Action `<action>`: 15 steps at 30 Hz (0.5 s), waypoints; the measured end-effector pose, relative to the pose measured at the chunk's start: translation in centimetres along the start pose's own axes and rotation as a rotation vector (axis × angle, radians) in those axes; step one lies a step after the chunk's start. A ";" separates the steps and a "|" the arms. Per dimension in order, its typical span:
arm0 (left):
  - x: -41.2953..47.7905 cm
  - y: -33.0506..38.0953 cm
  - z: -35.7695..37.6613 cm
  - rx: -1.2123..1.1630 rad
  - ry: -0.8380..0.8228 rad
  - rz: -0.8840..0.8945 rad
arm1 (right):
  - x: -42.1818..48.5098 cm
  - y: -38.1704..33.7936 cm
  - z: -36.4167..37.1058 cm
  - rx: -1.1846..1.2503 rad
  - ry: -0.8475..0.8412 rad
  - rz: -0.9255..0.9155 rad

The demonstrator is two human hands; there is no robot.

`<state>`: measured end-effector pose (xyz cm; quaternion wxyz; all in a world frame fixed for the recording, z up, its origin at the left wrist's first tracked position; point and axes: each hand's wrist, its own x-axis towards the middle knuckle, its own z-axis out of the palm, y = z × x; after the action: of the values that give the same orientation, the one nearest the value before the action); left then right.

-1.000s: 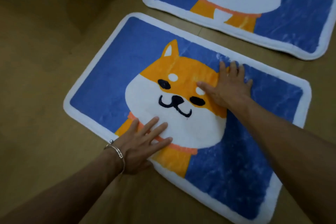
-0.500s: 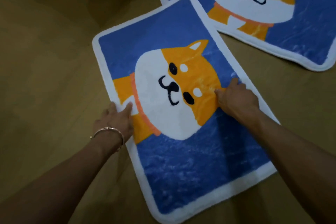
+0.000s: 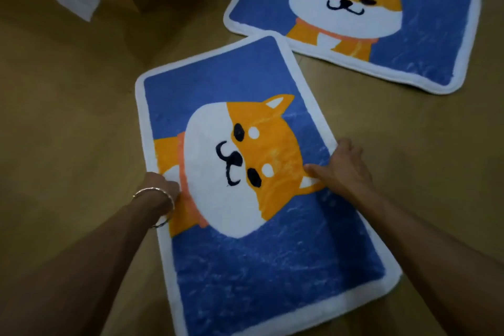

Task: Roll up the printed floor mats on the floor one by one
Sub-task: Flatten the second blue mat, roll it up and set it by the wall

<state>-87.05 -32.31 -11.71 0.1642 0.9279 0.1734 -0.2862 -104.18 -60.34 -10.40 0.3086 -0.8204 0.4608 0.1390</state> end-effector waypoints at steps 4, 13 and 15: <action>-1.6 1.3 0.9 0.072 -0.053 -0.010 | 0.1 0.7 0.1 0.060 -0.052 0.103; 0.1 -0.7 -0.1 -0.074 0.022 -0.132 | -1.7 0.2 1.0 0.265 -0.011 0.042; 0.9 -0.5 -0.3 -0.216 -0.019 -0.137 | -2.3 0.8 0.9 0.327 0.069 0.039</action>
<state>-86.39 -31.57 -12.16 0.2450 0.8881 0.2646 -0.2851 -105.99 -58.56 -10.19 0.4192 -0.7546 0.5033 0.0399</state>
